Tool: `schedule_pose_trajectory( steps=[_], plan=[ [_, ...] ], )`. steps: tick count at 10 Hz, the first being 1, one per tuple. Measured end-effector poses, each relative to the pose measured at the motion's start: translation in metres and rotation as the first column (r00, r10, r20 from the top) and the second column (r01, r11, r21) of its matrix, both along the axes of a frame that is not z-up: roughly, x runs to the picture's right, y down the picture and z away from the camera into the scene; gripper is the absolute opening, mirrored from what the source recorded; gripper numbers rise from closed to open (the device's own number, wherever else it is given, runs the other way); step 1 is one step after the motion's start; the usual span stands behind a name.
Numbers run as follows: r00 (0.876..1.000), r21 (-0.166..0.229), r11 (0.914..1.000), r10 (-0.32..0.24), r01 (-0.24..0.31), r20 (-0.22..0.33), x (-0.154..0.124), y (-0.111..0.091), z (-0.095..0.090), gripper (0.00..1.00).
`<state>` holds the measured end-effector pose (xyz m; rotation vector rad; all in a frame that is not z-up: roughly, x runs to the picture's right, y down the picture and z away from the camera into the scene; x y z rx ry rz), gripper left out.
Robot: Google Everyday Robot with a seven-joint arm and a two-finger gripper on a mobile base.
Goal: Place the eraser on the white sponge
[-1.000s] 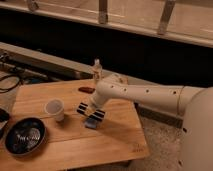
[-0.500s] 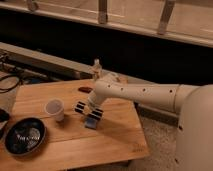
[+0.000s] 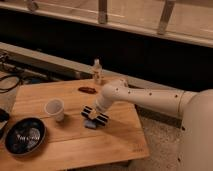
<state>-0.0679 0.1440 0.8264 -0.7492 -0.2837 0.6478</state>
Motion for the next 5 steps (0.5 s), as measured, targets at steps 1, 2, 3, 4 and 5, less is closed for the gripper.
schedule_pose_trajectory(
  steps=[1,2,3,4,5],
  plan=[
    [1.000,0.001,1.0000,0.004,-0.004,0.009,-0.002,0.001,0.002,0.80],
    [1.000,0.008,1.0000,0.005,-0.005,0.010,-0.002,0.001,0.002,0.80],
    [1.000,0.018,0.9998,0.002,-0.002,0.005,-0.002,-0.003,-0.001,0.80],
    [1.000,0.020,0.9998,-0.003,0.003,0.005,-0.004,-0.008,-0.007,0.80],
    [1.000,0.014,0.9999,-0.002,0.002,0.005,-0.005,-0.010,-0.010,0.80]
  ],
)
